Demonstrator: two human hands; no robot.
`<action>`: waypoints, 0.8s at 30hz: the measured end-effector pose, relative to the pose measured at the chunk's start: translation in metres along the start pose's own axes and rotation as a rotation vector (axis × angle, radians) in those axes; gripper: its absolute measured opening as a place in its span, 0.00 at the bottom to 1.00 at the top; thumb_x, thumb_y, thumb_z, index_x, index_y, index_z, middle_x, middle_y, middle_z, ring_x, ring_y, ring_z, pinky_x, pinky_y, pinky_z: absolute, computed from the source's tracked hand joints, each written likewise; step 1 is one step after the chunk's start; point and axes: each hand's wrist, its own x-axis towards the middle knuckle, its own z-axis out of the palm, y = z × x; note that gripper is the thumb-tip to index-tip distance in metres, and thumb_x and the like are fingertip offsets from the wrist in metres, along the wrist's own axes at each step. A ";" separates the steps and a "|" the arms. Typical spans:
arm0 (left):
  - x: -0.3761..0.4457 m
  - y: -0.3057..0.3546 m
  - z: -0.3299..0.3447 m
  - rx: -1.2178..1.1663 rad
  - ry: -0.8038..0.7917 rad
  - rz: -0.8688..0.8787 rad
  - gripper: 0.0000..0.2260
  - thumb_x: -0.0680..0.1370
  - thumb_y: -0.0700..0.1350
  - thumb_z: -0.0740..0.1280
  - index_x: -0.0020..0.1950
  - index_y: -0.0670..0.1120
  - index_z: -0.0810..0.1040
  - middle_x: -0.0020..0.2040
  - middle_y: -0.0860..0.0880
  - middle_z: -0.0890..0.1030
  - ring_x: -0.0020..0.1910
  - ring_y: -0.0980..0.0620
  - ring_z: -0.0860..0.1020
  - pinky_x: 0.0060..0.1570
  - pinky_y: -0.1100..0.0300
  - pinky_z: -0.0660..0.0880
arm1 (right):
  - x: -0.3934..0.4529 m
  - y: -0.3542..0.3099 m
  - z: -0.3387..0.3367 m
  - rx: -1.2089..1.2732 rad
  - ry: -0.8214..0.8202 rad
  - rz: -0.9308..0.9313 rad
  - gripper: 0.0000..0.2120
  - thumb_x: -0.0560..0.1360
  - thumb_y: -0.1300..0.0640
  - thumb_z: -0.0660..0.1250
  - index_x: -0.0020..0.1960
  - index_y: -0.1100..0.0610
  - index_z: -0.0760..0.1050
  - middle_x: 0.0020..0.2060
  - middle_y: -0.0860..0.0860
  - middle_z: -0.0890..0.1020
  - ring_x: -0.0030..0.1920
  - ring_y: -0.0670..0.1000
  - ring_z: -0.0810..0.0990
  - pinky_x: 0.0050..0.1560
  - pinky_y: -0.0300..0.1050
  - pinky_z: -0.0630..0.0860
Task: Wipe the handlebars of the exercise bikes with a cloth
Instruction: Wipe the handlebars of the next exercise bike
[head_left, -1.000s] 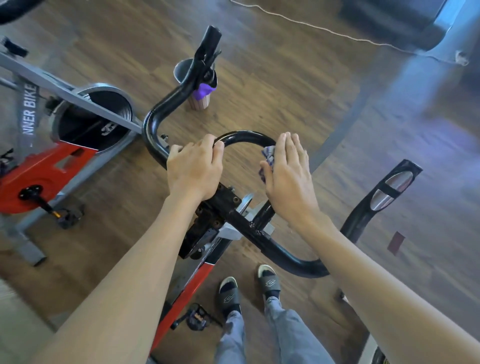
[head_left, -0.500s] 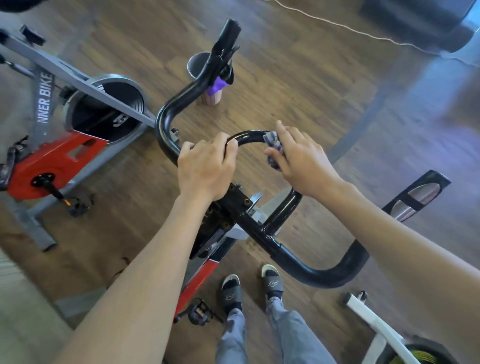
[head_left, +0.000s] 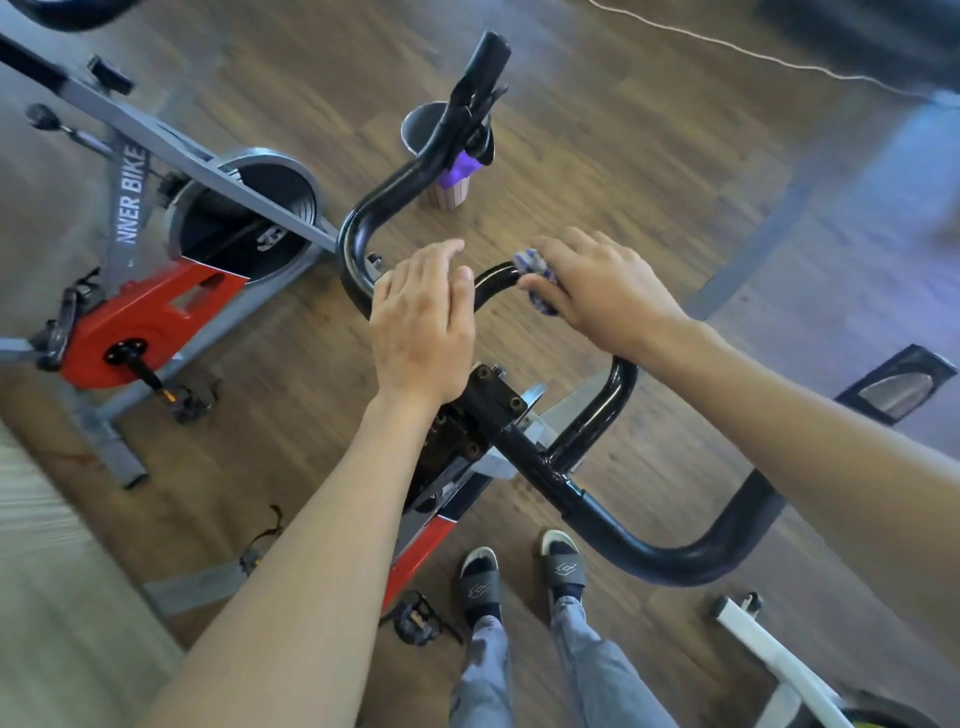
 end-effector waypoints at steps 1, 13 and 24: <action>0.000 0.000 0.000 0.033 -0.025 0.012 0.17 0.85 0.50 0.53 0.68 0.50 0.76 0.65 0.54 0.80 0.65 0.55 0.75 0.70 0.56 0.62 | -0.013 0.001 0.003 0.045 0.024 0.098 0.27 0.84 0.39 0.55 0.73 0.57 0.70 0.63 0.55 0.78 0.62 0.60 0.76 0.59 0.56 0.74; 0.003 0.003 -0.002 0.162 -0.132 -0.021 0.19 0.85 0.54 0.48 0.57 0.53 0.78 0.48 0.54 0.83 0.53 0.50 0.79 0.64 0.51 0.63 | -0.136 -0.061 -0.018 0.435 0.352 0.170 0.16 0.84 0.53 0.63 0.70 0.54 0.74 0.64 0.48 0.79 0.58 0.49 0.80 0.62 0.44 0.77; 0.007 -0.003 -0.003 0.044 -0.135 0.006 0.18 0.85 0.49 0.49 0.58 0.51 0.78 0.54 0.55 0.84 0.57 0.51 0.79 0.62 0.53 0.66 | -0.113 -0.107 0.047 -0.242 0.073 -0.090 0.36 0.85 0.39 0.46 0.78 0.67 0.62 0.76 0.64 0.68 0.78 0.61 0.65 0.77 0.56 0.63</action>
